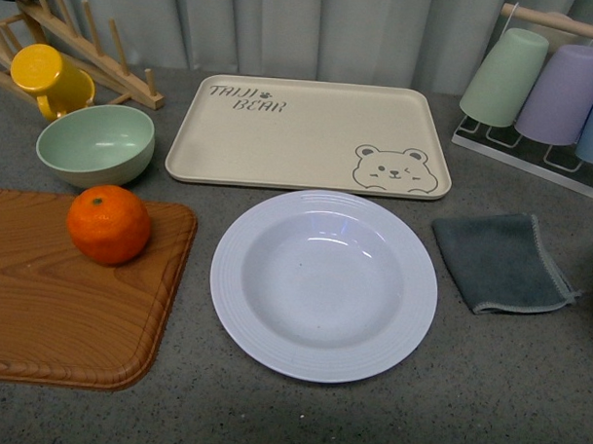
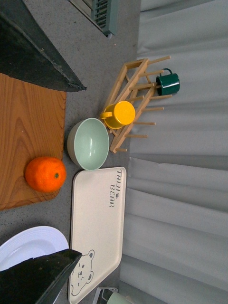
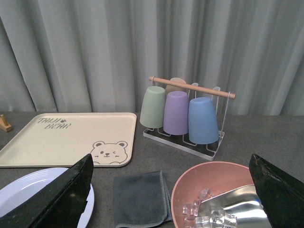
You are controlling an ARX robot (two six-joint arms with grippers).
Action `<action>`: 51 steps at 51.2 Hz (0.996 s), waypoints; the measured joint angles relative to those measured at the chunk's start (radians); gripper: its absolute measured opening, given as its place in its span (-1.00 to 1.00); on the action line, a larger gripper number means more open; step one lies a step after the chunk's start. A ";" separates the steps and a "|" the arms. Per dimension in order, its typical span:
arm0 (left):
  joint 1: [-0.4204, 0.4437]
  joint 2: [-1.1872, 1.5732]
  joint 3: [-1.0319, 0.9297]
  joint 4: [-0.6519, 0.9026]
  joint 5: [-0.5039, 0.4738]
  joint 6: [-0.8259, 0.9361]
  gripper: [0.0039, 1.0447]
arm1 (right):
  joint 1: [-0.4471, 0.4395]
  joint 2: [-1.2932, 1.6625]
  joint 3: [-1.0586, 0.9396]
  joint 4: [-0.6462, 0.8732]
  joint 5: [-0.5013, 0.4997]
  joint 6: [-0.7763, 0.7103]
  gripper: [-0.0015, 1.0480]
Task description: Place orange and plate with both arms
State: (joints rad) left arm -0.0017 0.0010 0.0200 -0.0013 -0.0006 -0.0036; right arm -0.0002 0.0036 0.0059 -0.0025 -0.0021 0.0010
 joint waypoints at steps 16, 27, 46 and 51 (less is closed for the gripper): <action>-0.024 0.017 0.007 -0.029 -0.082 -0.027 0.88 | 0.000 0.000 0.000 0.000 0.000 0.000 0.83; -0.132 0.315 0.064 -0.097 -0.492 -0.240 0.88 | 0.000 0.000 0.000 0.000 0.000 0.000 0.83; -0.153 1.326 0.397 0.329 -0.216 -0.340 0.88 | 0.000 0.000 0.000 0.000 0.000 0.000 0.83; -0.179 1.500 0.488 0.331 -0.147 -0.324 0.88 | 0.000 0.000 0.000 0.000 0.000 0.000 0.83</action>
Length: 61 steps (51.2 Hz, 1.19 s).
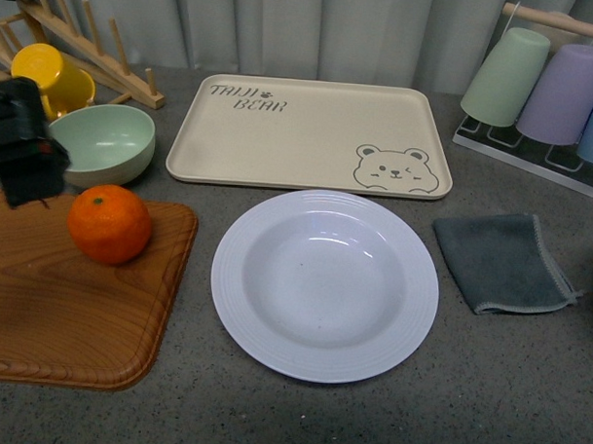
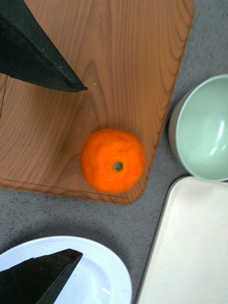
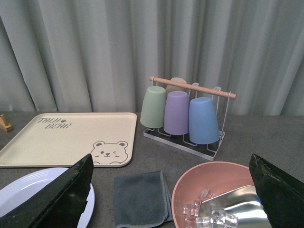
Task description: Place orange and plate with both arms
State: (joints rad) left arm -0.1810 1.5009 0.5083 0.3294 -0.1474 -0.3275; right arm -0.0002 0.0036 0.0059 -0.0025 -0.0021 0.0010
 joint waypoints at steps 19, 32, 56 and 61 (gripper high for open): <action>-0.009 0.261 0.169 -0.038 0.078 0.026 0.88 | 0.000 0.000 0.000 0.000 0.000 0.000 0.83; 0.009 0.341 0.235 -0.068 0.092 0.041 0.88 | 0.000 0.000 0.000 0.000 0.000 0.000 0.83; 0.061 0.457 0.324 -0.094 0.099 0.055 0.88 | 0.000 0.000 0.000 0.000 0.000 0.000 0.83; 0.068 0.476 0.340 -0.097 0.101 0.056 0.88 | 0.000 0.000 0.000 0.000 0.000 0.000 0.83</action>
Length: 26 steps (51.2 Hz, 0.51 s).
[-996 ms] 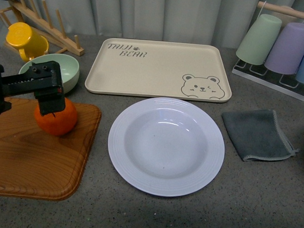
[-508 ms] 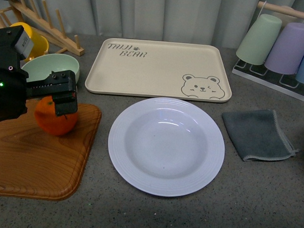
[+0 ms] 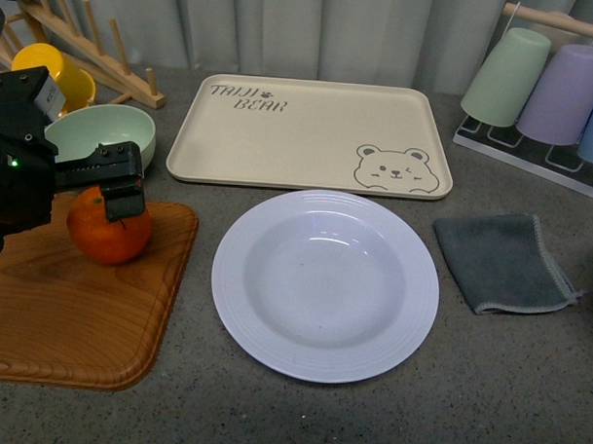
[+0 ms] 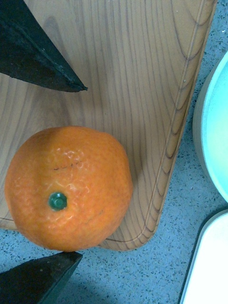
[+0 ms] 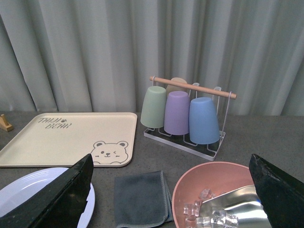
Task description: Place orange and plate with both arms
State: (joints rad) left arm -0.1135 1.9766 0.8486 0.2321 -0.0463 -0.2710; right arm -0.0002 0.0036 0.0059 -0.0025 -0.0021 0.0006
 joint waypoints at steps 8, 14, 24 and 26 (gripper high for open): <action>0.006 0.024 0.011 -0.002 0.001 0.000 0.64 | 0.000 0.000 0.000 0.000 0.000 0.000 0.83; 0.010 0.027 0.011 -0.001 0.005 0.000 0.37 | 0.000 0.000 0.000 0.000 0.000 0.000 0.83; 0.016 0.013 0.008 -0.006 0.005 -0.004 0.28 | 0.000 0.000 0.000 0.000 0.000 0.000 0.83; 0.013 -0.008 0.002 -0.019 -0.002 -0.013 0.27 | 0.000 0.000 0.000 0.000 0.000 0.000 0.83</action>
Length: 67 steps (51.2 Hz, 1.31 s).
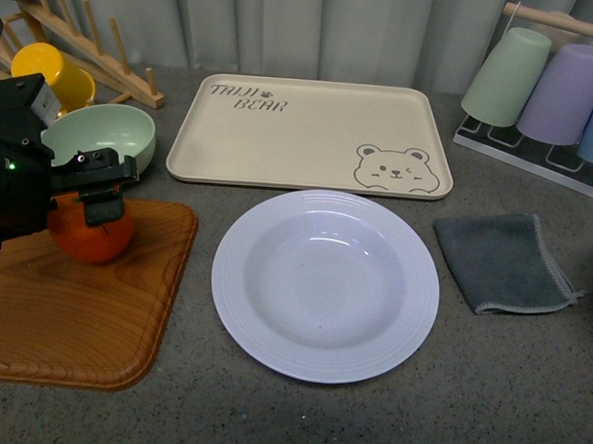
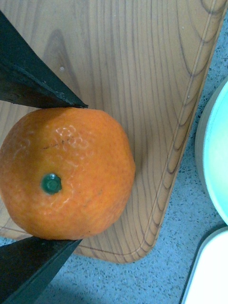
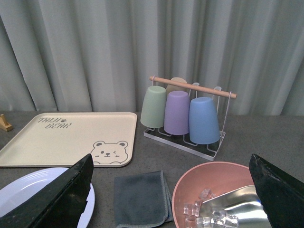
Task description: Place orange and plate with both arms
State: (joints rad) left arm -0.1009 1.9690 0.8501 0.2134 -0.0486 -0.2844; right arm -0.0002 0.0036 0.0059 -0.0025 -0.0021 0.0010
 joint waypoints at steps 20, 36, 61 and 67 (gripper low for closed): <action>-0.211 -0.111 0.036 -0.059 -0.008 -0.109 0.27 | 0.000 0.000 0.000 0.000 0.000 0.000 0.83; -0.370 -0.031 0.117 -0.066 -0.012 -0.190 0.27 | 0.000 0.000 0.000 0.000 0.000 0.000 0.83; -0.486 0.127 0.160 -0.063 -0.038 -0.245 0.26 | 0.000 0.000 0.000 0.000 0.000 0.000 0.83; -0.493 0.133 0.171 -0.062 -0.048 -0.246 0.25 | 0.000 0.000 0.000 0.000 0.000 0.000 0.83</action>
State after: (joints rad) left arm -0.5938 2.1017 1.0214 0.1513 -0.0967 -0.5301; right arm -0.0002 0.0036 0.0059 -0.0025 -0.0017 0.0006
